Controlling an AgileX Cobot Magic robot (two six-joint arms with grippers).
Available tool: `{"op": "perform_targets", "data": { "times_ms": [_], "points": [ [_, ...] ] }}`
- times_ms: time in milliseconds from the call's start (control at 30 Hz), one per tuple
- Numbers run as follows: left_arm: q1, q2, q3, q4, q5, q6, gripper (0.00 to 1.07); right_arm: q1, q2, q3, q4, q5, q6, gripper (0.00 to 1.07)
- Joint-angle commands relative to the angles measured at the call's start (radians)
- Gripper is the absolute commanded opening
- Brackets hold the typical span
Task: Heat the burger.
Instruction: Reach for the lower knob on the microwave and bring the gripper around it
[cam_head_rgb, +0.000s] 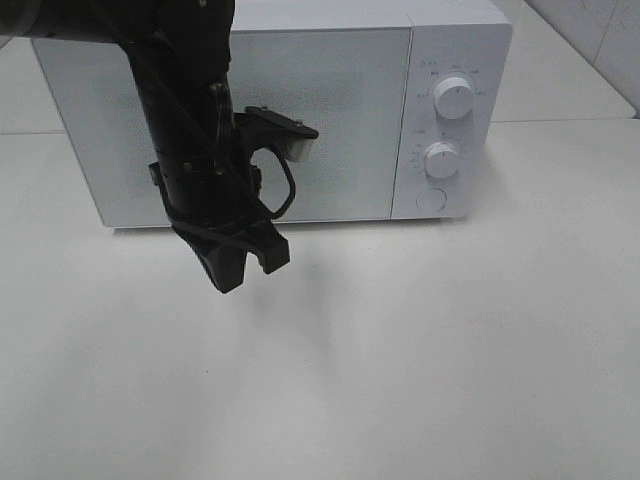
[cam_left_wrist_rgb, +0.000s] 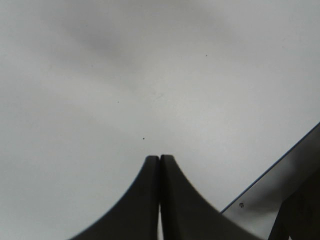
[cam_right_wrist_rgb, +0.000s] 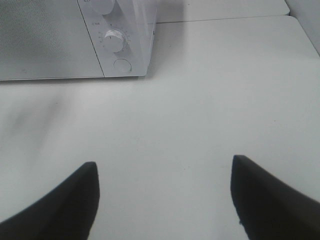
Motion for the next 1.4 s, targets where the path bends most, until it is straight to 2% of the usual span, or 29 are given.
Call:
{"op": "perform_targets", "data": {
  "times_ms": [33, 167, 200, 267, 300, 367, 400, 433, 467, 500, 533, 567, 600, 733, 767, 800, 900, 1100, 1233, 1367, 1400],
  "points": [
    [0.013, -0.02, 0.002, 0.0, 0.073, -0.031, 0.0, -0.006, -0.016, 0.004, 0.004, -0.008, -0.012, 0.71],
    [0.056, -0.048, 0.009, 0.0, 0.073, -0.051, 0.0, -0.006, -0.016, 0.004, 0.004, -0.008, -0.012, 0.71],
    [0.095, -0.076, 0.026, 0.007, 0.073, -0.072, 0.0, -0.006, -0.016, 0.004, 0.004, -0.008, -0.012, 0.71],
    [0.119, -0.093, 0.043, 0.009, 0.073, -0.082, 0.0, -0.006, -0.016, 0.004, 0.004, -0.008, -0.012, 0.71],
    [0.168, -0.129, 0.089, 0.01, 0.073, -0.102, 0.0, -0.006, -0.016, 0.004, 0.004, -0.008, -0.012, 0.71],
    [0.197, -0.152, 0.117, 0.01, 0.073, -0.109, 0.0, -0.006, -0.016, 0.004, 0.004, -0.008, -0.012, 0.71],
    [0.252, -0.195, 0.172, 0.01, 0.073, -0.122, 0.0, -0.006, -0.016, 0.004, 0.004, -0.008, -0.012, 0.71],
    [0.252, -0.195, 0.172, 0.01, 0.073, -0.122, 0.0, -0.006, -0.016, 0.004, 0.004, -0.008, -0.012, 0.71],
    [0.284, -0.221, 0.204, 0.01, 0.073, -0.129, 0.0, -0.006, -0.016, 0.004, 0.004, -0.008, -0.012, 0.71],
    [0.351, -0.269, 0.262, 0.011, 0.073, -0.147, 0.0, -0.006, -0.016, 0.004, 0.004, -0.008, -0.012, 0.71],
    [0.351, -0.269, 0.262, 0.011, 0.073, -0.147, 0.0, -0.006, -0.016, 0.004, 0.004, -0.008, -0.012, 0.71],
    [0.407, -0.328, 0.321, 0.016, 0.073, -0.171, 0.0, -0.006, -0.016, 0.004, 0.004, -0.008, -0.012, 0.71],
    [0.436, -0.358, 0.341, 0.022, 0.073, -0.18, 0.0, -0.006, -0.016, 0.004, 0.004, -0.008, -0.012, 0.71],
    [0.497, -0.442, 0.406, 0.052, 0.073, -0.218, 0.0, -0.006, -0.016, 0.004, 0.004, -0.008, -0.012, 0.71],
    [0.528, -0.514, 0.445, 0.08, 0.073, -0.234, 0.0, -0.006, -0.016, 0.004, 0.004, -0.008, -0.012, 0.71],
    [0.528, -0.514, 0.445, 0.08, 0.073, -0.234, 0.0, -0.006, -0.016, 0.004, 0.004, -0.008, -0.012, 0.71],
    [0.551, -0.659, 0.504, 0.102, 0.071, -0.238, 0.0, -0.006, -0.016, 0.004, 0.004, -0.008, -0.012, 0.71],
    [0.551, -0.85, 0.561, 0.083, 0.037, -0.236, 0.0, -0.006, -0.016, 0.004, 0.004, -0.008, -0.012, 0.71],
    [0.551, -1.041, 0.64, 0.083, -0.042, -0.227, 0.0, -0.006, -0.016, 0.004, 0.004, -0.008, -0.012, 0.71],
    [0.551, -1.155, 0.693, 0.083, -0.084, -0.227, 0.0, -0.006, -0.016, 0.004, 0.004, -0.008, -0.012, 0.71],
    [0.551, -1.232, 0.729, 0.083, -0.107, -0.227, 0.0, -0.006, -0.016, 0.004, 0.004, -0.008, -0.012, 0.71]
  ]
}}
